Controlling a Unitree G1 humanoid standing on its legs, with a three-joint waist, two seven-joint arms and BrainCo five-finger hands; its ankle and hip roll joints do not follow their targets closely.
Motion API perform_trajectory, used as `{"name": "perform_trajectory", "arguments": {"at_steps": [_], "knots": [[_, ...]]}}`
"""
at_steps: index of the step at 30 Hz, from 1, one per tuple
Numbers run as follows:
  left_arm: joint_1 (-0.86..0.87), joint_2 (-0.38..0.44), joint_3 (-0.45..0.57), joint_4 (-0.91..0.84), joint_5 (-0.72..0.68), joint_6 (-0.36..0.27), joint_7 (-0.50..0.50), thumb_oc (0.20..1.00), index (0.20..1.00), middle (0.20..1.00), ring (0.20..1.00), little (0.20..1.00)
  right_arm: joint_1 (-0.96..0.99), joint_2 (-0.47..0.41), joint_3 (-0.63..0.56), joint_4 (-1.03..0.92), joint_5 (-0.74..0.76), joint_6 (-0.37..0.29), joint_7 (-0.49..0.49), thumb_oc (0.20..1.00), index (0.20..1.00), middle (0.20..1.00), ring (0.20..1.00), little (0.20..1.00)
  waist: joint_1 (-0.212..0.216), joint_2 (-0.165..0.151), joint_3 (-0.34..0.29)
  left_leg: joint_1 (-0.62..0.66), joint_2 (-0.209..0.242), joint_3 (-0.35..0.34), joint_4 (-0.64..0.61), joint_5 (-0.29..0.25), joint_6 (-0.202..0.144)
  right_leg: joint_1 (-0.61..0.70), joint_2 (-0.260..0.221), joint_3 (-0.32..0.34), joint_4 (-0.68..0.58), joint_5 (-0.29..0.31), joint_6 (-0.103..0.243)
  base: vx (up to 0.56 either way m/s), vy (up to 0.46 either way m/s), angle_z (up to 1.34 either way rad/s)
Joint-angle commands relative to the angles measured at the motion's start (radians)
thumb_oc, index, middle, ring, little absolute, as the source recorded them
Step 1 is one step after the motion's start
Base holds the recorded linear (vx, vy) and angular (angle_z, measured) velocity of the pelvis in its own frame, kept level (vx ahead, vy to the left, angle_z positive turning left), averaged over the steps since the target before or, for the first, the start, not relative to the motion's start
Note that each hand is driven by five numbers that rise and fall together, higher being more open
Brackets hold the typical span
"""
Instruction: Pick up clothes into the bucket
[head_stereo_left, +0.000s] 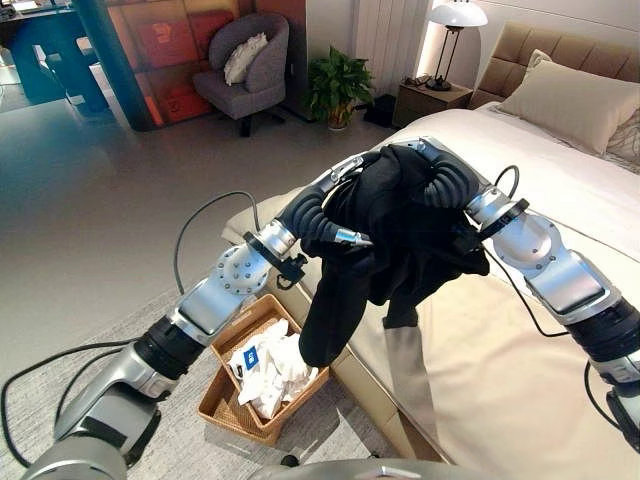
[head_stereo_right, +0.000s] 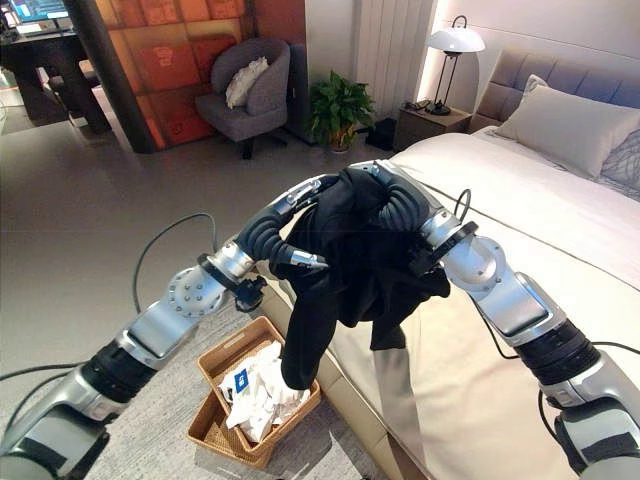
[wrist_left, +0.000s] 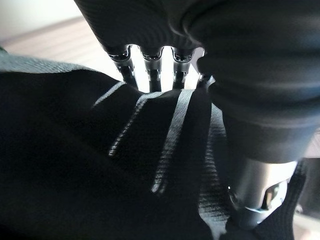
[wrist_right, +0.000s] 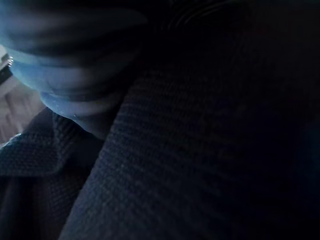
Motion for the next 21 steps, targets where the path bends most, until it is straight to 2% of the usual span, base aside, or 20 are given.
{"name": "perform_trajectory", "arguments": {"at_steps": [1, 8, 11, 15, 21], "knots": [[-0.054, -0.036, -0.019, 0.086, 0.068, 0.001, -0.004, 1.0, 1.0, 1.0, 1.0, 1.0, -0.158, 0.063, -0.012, -0.155, 0.102, -0.082, -0.015, 0.2, 0.2, 0.2, 0.2, 0.2, 0.008, -0.061, -0.041, 0.001, -0.006, -0.023, 0.071, -0.107, 0.007, 0.012, -0.073, 0.004, 0.05, -0.026, 0.082, 0.0, 0.0, 0.0], [-0.023, -0.089, -0.002, 0.143, 0.113, 0.017, 0.013, 1.0, 1.0, 1.0, 1.0, 1.0, -0.184, 0.107, -0.02, -0.196, 0.102, -0.098, -0.034, 0.2, 0.2, 0.2, 0.2, 0.2, 0.006, -0.061, -0.041, -0.001, -0.01, -0.02, 0.073, -0.108, 0.012, 0.01, -0.074, 0.009, 0.045, -0.021, 0.083, 0.0, 0.0, 0.0], [0.007, -0.115, 0.022, 0.182, 0.175, 0.026, 0.034, 1.0, 1.0, 1.0, 1.0, 1.0, -0.178, 0.125, -0.035, -0.225, 0.102, -0.104, -0.04, 0.2, 0.2, 0.2, 0.2, 0.2, 0.005, -0.063, -0.04, -0.003, -0.009, -0.018, 0.074, -0.109, 0.014, 0.006, -0.074, 0.013, 0.043, -0.02, 0.083, 0.0, 0.0, 0.0], [0.04, -0.129, 0.049, 0.206, 0.241, 0.036, 0.052, 1.0, 1.0, 1.0, 1.0, 1.0, -0.164, 0.134, -0.062, -0.25, 0.098, -0.106, -0.046, 0.2, 0.2, 0.2, 0.2, 0.2, 0.002, -0.065, -0.041, -0.007, -0.011, -0.016, 0.077, -0.111, 0.016, 0.004, -0.075, 0.019, 0.045, -0.02, 0.083, 0.0, 0.0, 0.0], [0.076, -0.136, 0.07, 0.214, 0.256, 0.048, 0.04, 1.0, 1.0, 1.0, 1.0, 1.0, -0.158, 0.146, -0.108, -0.269, 0.063, -0.109, -0.08, 0.2, 0.2, 0.2, 0.2, 0.2, 0.0, -0.068, -0.043, -0.01, -0.013, -0.017, 0.08, -0.115, 0.02, -0.001, -0.075, 0.021, 0.045, -0.019, 0.084, 0.0, 0.0, 0.0]]}}
